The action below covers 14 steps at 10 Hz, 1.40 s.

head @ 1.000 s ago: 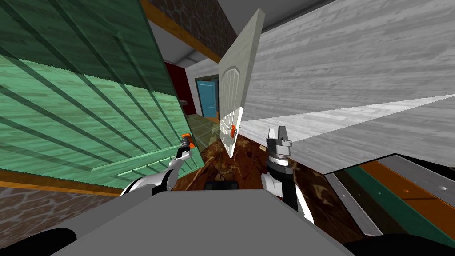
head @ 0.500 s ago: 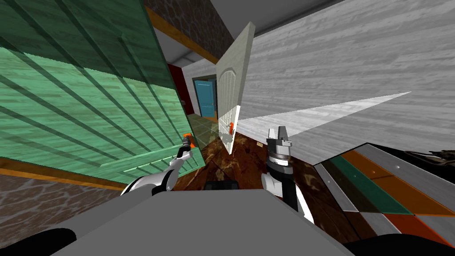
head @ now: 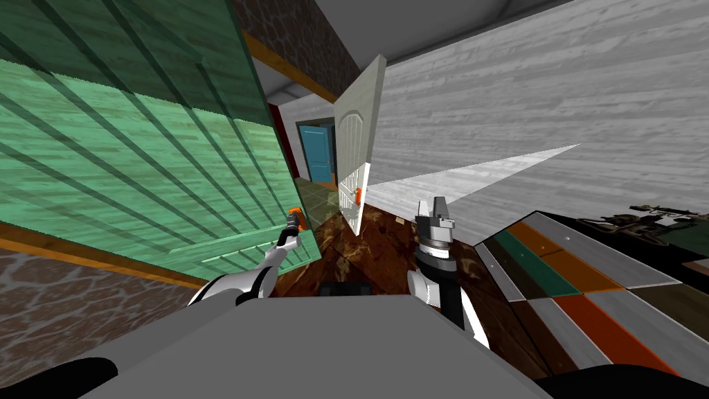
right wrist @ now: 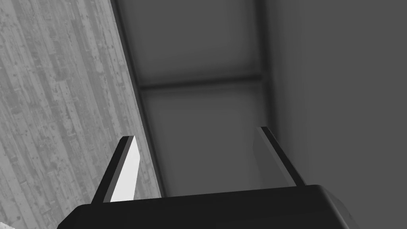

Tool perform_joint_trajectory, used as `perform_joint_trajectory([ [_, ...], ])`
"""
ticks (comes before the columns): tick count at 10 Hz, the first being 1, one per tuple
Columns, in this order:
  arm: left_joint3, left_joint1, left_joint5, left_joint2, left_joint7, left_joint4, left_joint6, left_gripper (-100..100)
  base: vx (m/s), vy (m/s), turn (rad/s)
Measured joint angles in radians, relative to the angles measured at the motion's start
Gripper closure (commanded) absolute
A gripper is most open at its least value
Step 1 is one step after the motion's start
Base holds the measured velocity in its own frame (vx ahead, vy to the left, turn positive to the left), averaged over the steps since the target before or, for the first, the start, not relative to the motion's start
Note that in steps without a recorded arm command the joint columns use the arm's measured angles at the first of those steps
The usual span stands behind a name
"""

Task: Pull the door open

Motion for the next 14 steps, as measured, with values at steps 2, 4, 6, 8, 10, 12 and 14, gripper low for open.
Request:
perform_joint_trajectory([
  [2, -0.018, -0.006, -0.008, 0.004, 0.017, -0.002, 0.001, 100, -0.195, 0.034, -0.066],
  [4, -0.028, -0.004, -0.013, 0.001, 0.025, -0.002, 0.004, 100, -0.107, 0.019, -0.039],
  [6, -0.042, -0.002, -0.018, 0.003, 0.038, -0.008, 0.004, 100, -0.219, 0.030, -0.073],
  [8, -0.065, 0.004, -0.028, 0.009, 0.061, -0.021, 0.007, 100, -0.220, 0.043, -0.078],
  [10, -0.096, -0.017, -0.041, 0.015, 0.092, 0.028, -0.013, 100, -0.159, 0.050, -0.061],
  [12, -0.114, 0.007, -0.048, 0.010, 0.104, -0.014, 0.008, 100, -0.155, 0.055, -0.080],
  [14, -0.134, 0.024, -0.057, 0.013, 0.125, -0.062, 0.025, 100, -0.193, 0.064, -0.056],
])
